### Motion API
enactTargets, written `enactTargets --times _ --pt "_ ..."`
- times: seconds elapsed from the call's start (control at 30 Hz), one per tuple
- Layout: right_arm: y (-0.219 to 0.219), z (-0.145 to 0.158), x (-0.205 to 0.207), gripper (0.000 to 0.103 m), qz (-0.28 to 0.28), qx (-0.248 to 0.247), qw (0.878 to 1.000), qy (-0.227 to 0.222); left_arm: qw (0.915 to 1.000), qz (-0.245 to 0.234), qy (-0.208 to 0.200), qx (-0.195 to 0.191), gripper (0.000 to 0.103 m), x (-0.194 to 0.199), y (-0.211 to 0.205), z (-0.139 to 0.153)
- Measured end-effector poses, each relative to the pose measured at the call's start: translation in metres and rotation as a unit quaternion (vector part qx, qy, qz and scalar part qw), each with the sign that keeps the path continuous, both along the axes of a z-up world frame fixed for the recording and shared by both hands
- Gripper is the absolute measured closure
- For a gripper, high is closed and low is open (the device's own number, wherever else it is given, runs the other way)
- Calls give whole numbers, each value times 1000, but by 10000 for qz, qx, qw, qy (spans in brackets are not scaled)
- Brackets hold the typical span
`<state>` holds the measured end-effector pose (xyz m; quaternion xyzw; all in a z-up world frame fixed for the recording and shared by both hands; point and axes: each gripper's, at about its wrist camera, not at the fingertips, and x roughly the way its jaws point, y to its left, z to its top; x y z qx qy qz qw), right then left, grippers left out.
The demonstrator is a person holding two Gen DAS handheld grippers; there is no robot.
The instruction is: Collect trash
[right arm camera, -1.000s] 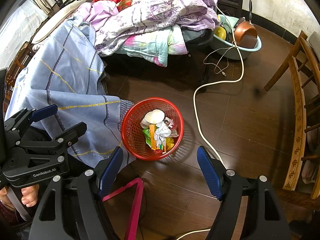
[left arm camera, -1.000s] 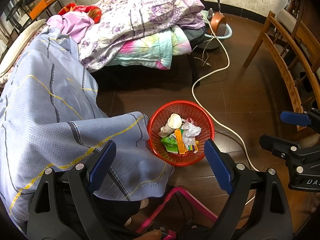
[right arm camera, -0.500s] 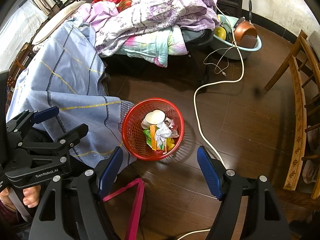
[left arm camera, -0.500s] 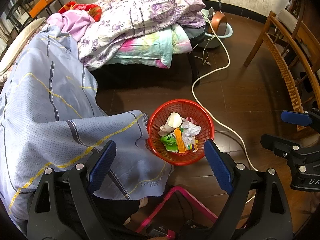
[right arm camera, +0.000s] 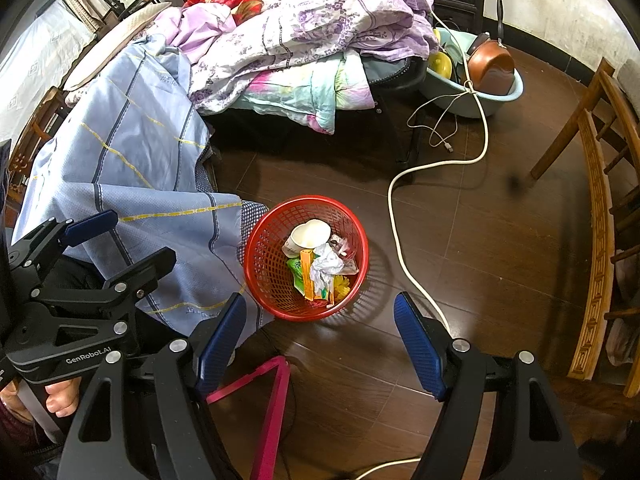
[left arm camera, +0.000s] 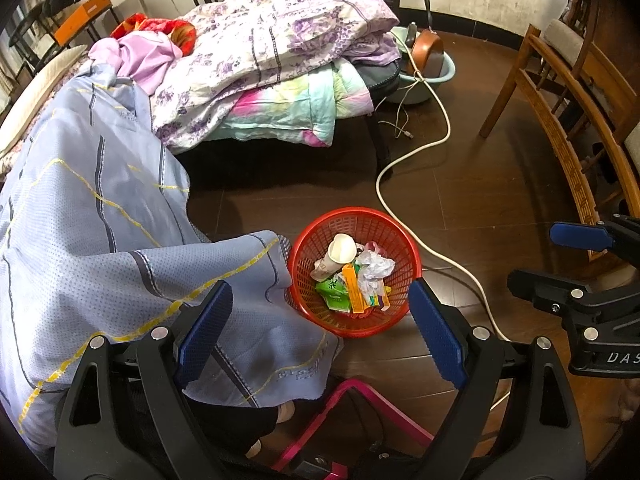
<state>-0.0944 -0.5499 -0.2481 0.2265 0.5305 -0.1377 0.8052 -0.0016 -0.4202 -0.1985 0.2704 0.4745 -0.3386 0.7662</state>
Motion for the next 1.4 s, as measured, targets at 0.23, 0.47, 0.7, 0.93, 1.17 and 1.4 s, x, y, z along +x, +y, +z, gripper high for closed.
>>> enactTargets --times 0.23,0.47,0.7,0.93,1.17,1.4 --pt "0 0 0 28 -4 7 10000 -4 10000 4 22 11 17 0 1 -2" --pt "-1 0 0 28 1 10 10000 -3 10000 5 27 15 17 0 1 -2" --pt "-1 0 0 28 3 12 10000 1 10000 1 33 28 17 0 1 -3" --pt "-1 0 0 28 6 9 10000 -3 10000 -1 33 35 17 0 1 -3" --pt "-2 0 0 28 9 12 10000 -10 10000 -3 33 39 17 0 1 -3" --pt "-1 1 1 28 12 1 10000 -32 10000 -18 41 35 17 -1 0 -4"
